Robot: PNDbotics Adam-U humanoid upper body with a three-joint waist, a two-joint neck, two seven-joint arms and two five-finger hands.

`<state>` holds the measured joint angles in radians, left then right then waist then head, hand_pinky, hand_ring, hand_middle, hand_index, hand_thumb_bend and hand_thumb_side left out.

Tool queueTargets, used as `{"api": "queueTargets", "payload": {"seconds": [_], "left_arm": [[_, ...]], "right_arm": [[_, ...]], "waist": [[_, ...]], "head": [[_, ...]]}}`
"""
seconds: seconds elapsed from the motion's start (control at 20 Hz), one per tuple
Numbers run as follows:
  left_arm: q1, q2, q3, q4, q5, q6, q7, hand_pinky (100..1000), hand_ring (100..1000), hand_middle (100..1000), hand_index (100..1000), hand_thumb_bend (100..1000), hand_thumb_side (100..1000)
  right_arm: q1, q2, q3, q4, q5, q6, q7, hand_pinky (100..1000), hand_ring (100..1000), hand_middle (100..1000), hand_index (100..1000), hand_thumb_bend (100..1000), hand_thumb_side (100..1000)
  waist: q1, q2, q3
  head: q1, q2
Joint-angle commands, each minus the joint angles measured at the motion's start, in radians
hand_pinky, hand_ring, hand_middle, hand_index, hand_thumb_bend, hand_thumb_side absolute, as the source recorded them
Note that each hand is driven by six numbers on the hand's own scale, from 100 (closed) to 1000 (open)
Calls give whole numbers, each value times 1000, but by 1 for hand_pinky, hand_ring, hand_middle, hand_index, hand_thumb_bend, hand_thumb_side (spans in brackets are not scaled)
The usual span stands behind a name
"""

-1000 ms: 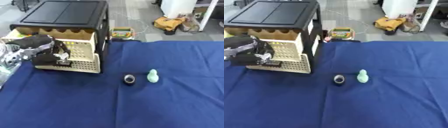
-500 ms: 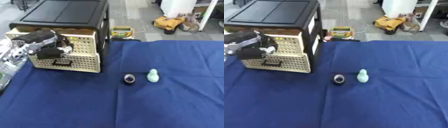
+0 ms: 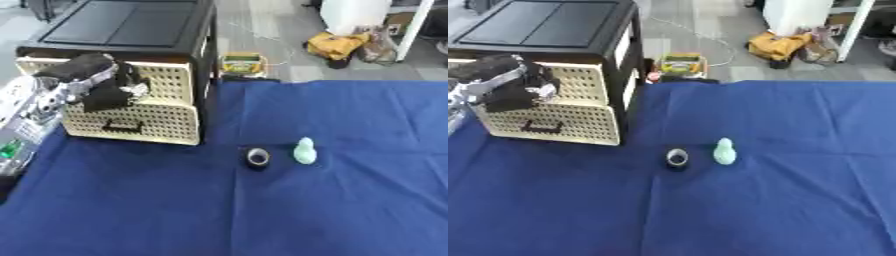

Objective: Pick up objects from table and place into drawer.

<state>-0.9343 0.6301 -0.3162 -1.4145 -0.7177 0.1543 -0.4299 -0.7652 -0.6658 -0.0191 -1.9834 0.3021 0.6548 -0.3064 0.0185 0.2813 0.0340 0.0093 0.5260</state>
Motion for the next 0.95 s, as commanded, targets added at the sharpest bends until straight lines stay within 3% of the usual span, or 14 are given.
{"api": "queueTargets", "payload": {"seconds": [0.05, 0.25, 0.35, 0.65, 0.8, 0.95], "left_arm": [[-9, 10, 10, 8, -1, -4, 4, 100, 765, 804, 1000, 100, 1000], [19, 31, 12, -51, 13, -9, -10, 100, 610, 685, 889, 100, 1000], [44, 48, 20, -123, 23, -11, -28, 100, 469, 552, 807, 100, 1000], [126, 89, 94, -427, 87, 4, -85, 100, 327, 424, 706, 100, 968], [156, 97, 144, -547, 113, 50, -26, 100, 297, 389, 683, 100, 914], [172, 87, 174, -581, 174, 80, 94, 100, 258, 350, 660, 100, 913]], "right_arm": [[-12, -14, -15, -11, 4, 0, -5, 582, 653, 670, 840, 360, 987], [-6, -14, -16, -10, 4, 0, -7, 582, 653, 670, 840, 356, 988], [-4, -14, -15, -10, 4, 0, -8, 583, 654, 670, 839, 354, 988], [10, -9, -19, -11, 2, 3, -13, 583, 650, 670, 838, 354, 988], [16, -8, -19, -11, -1, 3, -14, 583, 650, 669, 838, 354, 989], [19, -6, -18, -14, -3, 1, -15, 583, 651, 670, 838, 354, 990]], "waist": [[-2, -23, 0], [-5, -33, 7], [-7, -39, 12], [-13, -57, 28], [-17, -64, 34], [-19, -68, 35]], "head": [[-4, 6], [-7, 14], [-13, 18], [-41, 38], [-52, 43], [-58, 45]]}}
